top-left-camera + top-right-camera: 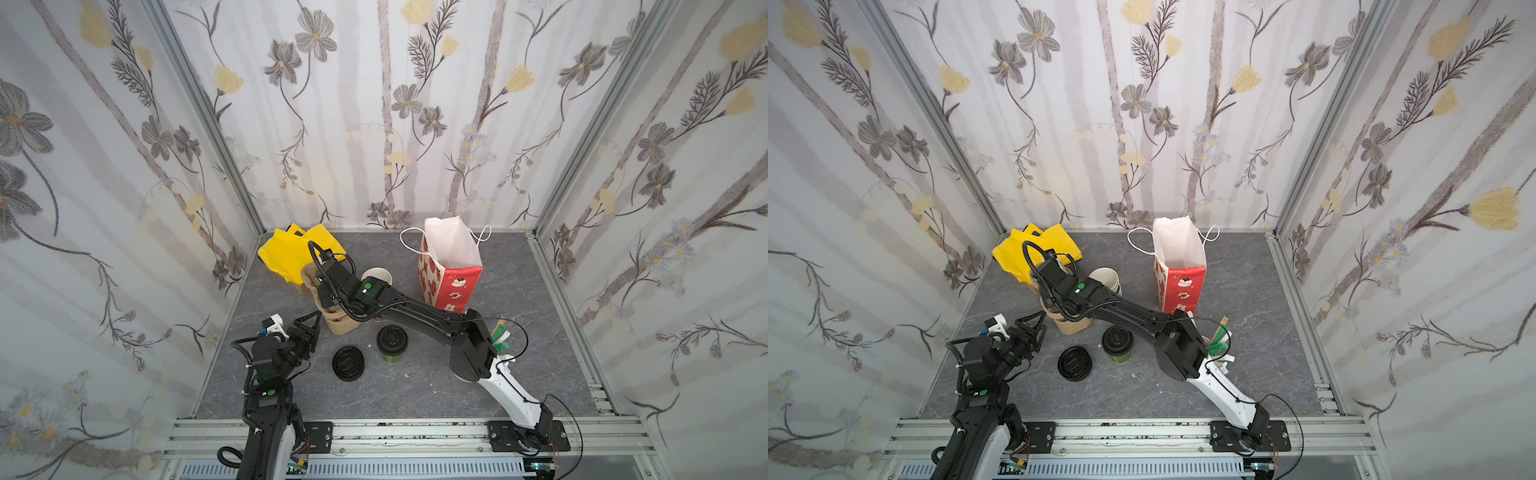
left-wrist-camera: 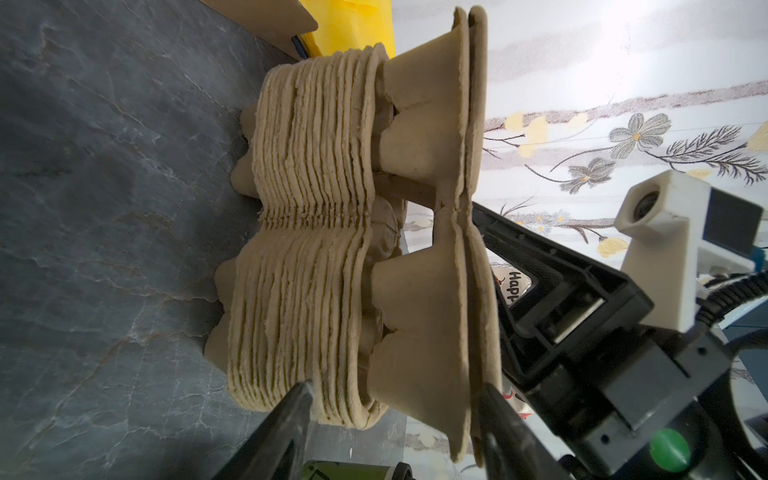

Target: Pack the takeout coffee

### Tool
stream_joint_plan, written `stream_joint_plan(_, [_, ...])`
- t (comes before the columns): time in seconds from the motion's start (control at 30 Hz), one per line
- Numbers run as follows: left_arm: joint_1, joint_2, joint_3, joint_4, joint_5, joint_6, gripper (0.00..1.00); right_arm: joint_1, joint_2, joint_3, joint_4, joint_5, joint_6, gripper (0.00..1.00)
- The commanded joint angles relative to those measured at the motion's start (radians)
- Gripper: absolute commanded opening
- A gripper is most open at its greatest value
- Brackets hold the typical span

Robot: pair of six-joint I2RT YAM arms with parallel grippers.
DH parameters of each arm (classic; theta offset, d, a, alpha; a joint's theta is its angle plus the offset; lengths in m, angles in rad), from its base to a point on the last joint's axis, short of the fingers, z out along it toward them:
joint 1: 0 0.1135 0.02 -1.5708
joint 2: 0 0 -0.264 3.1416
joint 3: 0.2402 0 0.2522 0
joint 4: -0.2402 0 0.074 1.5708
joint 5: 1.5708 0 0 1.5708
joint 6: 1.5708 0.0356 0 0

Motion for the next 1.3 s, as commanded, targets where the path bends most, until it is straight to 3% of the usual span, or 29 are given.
stream_joint_plan(0.0, [-0.012,0.018,0.0,0.067,-0.024,-0.006,0.65,0.001,-0.007,0.004,0.031,0.007,0.0,0.22])
stream_joint_plan(0.73, [-0.075,0.133,-0.015,0.056,-0.164,-0.011,0.6,-0.002,-0.043,0.003,0.03,0.027,-0.014,0.22])
stream_joint_plan(1.27, [-0.079,0.14,0.003,0.053,-0.166,-0.006,0.62,-0.002,-0.066,0.003,0.03,-0.011,0.026,0.22])
